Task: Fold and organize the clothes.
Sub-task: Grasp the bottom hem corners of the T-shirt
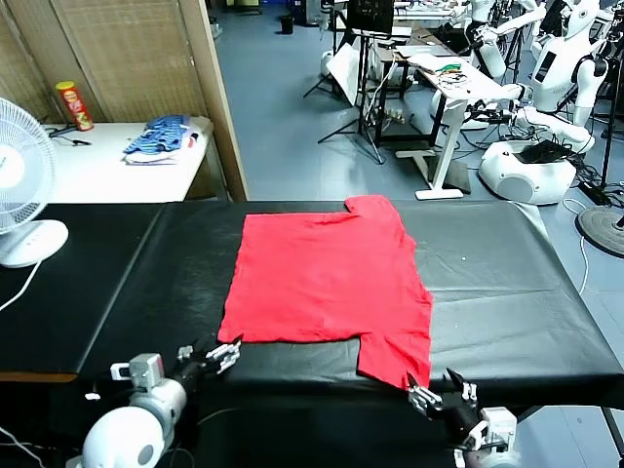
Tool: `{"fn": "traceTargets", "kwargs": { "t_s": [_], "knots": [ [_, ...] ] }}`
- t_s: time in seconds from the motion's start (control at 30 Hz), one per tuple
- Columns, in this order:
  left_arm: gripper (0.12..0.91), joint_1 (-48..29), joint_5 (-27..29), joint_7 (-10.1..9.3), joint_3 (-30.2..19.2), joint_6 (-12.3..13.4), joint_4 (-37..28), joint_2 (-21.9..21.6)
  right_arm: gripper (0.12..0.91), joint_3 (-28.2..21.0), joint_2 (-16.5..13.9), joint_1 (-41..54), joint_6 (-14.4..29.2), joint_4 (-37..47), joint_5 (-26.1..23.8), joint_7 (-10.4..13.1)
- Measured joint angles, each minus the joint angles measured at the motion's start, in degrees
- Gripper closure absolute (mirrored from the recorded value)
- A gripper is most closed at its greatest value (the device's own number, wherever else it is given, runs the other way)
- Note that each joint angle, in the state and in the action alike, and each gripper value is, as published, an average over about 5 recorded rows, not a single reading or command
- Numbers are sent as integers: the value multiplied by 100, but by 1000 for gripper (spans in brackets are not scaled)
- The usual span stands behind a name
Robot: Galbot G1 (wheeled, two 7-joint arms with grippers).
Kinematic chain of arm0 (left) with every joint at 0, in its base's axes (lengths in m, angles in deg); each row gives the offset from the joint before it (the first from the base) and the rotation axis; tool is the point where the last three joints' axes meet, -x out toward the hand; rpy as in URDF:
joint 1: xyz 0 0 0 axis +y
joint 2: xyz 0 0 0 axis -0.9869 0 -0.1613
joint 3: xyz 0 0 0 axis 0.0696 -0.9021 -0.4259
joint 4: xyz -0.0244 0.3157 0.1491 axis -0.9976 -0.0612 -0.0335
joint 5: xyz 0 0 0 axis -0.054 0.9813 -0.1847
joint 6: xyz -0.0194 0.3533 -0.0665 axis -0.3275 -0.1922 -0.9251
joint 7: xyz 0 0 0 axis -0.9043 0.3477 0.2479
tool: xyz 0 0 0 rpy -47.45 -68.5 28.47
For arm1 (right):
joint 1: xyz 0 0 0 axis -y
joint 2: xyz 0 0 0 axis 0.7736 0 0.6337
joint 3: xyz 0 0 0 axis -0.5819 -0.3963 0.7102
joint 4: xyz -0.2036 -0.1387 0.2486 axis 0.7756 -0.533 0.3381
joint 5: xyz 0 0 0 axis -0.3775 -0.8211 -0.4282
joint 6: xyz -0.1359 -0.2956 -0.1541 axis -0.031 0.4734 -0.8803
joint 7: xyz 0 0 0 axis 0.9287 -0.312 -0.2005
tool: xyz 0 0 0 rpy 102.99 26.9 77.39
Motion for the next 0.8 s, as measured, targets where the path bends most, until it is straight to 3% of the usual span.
{"fn": "traceTargets", "kwargs": {
  "t_s": [0.17, 0.33, 0.57, 0.7, 0.8],
  "knots": [
    [232, -8, 40, 4, -1, -13, -77, 30, 328, -38, 34, 22, 3, 82, -10, 40],
    [290, -41, 41, 8, 3, 28, -176, 44, 540, -103, 81, 71, 27, 191, -79, 43],
    [648, -100, 5, 18, 1, 21, -245, 52, 873, -132, 106, 35, 66, 178, -145, 36],
    [855, -59, 13, 21, -3, 11, -205, 61, 904, -58, 83, -107, 52, -4, -152, 49],
    [904, 33, 31, 14, 20, 2, -93, 65, 904, 21, 43, -234, 46, -237, -135, 52]
  ]
}}
